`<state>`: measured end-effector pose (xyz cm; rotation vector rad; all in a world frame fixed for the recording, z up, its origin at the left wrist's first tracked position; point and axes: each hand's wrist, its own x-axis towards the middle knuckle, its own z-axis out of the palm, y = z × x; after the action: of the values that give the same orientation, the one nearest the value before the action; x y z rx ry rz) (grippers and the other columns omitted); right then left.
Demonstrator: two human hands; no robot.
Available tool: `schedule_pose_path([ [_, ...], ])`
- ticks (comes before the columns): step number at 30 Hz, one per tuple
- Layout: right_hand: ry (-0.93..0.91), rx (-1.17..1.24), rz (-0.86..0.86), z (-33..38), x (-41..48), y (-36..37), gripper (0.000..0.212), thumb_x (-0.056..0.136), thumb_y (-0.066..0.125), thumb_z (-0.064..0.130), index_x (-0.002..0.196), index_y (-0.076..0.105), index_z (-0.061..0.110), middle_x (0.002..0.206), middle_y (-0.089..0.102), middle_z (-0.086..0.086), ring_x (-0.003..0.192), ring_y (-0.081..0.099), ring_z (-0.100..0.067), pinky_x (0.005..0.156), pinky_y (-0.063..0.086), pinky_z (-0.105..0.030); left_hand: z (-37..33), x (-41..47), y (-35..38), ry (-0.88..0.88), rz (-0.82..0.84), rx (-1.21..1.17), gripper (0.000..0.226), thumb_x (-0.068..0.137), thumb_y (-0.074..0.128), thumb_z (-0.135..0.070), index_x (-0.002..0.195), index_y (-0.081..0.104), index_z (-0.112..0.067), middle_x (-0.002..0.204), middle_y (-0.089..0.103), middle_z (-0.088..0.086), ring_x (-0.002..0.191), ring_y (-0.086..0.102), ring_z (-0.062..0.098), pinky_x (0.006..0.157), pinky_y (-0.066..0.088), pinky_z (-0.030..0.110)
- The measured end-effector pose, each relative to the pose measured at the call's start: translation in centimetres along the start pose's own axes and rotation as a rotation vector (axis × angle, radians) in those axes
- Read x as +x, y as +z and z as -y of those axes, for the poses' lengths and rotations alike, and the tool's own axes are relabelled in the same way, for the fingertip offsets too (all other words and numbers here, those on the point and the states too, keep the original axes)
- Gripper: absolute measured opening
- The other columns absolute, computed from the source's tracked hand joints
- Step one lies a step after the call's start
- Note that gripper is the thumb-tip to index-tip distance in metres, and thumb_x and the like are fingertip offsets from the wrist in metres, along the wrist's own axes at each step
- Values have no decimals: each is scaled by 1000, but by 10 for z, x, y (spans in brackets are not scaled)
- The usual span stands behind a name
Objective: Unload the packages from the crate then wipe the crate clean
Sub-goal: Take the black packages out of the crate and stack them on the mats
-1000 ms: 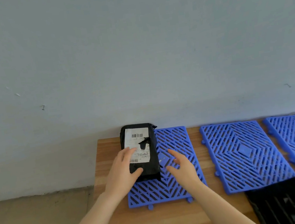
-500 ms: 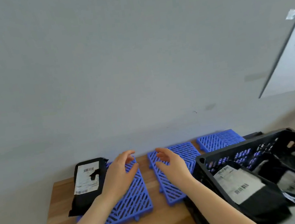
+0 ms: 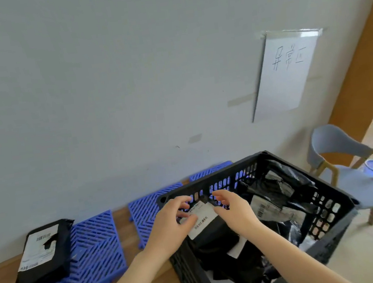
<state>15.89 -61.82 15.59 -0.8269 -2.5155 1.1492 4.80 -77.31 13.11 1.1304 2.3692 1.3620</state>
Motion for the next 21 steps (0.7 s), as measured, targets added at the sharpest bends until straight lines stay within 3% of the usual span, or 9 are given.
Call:
schedule_pose_path([
  [4, 19, -64, 14, -18, 1, -13, 45, 92, 59, 21, 136, 48, 26, 132, 53, 3, 119, 51, -12, 95, 38, -22, -15, 7, 24, -28, 301, 240, 79, 75, 69, -62, 143, 35, -40, 136, 42, -15, 123, 46, 5, 102, 43, 28],
  [7, 38, -87, 54, -22, 7, -15, 47, 92, 60, 25, 137, 46, 27, 135, 49, 2, 120, 50, -13, 95, 39, -25, -18, 14, 31, -54, 399, 383, 97, 69, 67, -71, 149, 22, -41, 147, 33, -12, 131, 40, 11, 103, 42, 32],
  [17, 97, -174, 323, -19, 38, 2, 62, 92, 59, 34, 147, 33, 18, 141, 47, -2, 125, 47, -18, 89, 36, -22, -9, 28, 51, -162, 367, 454, 118, 60, 71, -73, 153, 7, -38, 151, 32, -5, 129, 44, 15, 102, 45, 34],
  [21, 70, -208, 421, -27, 43, 7, 58, 92, 57, 33, 145, 39, 19, 144, 46, -2, 129, 45, -18, 101, 37, -28, -12, 25, 53, -198, 312, 468, 121, 58, 72, -74, 154, 7, -37, 149, 34, -6, 128, 45, 16, 100, 46, 34],
])
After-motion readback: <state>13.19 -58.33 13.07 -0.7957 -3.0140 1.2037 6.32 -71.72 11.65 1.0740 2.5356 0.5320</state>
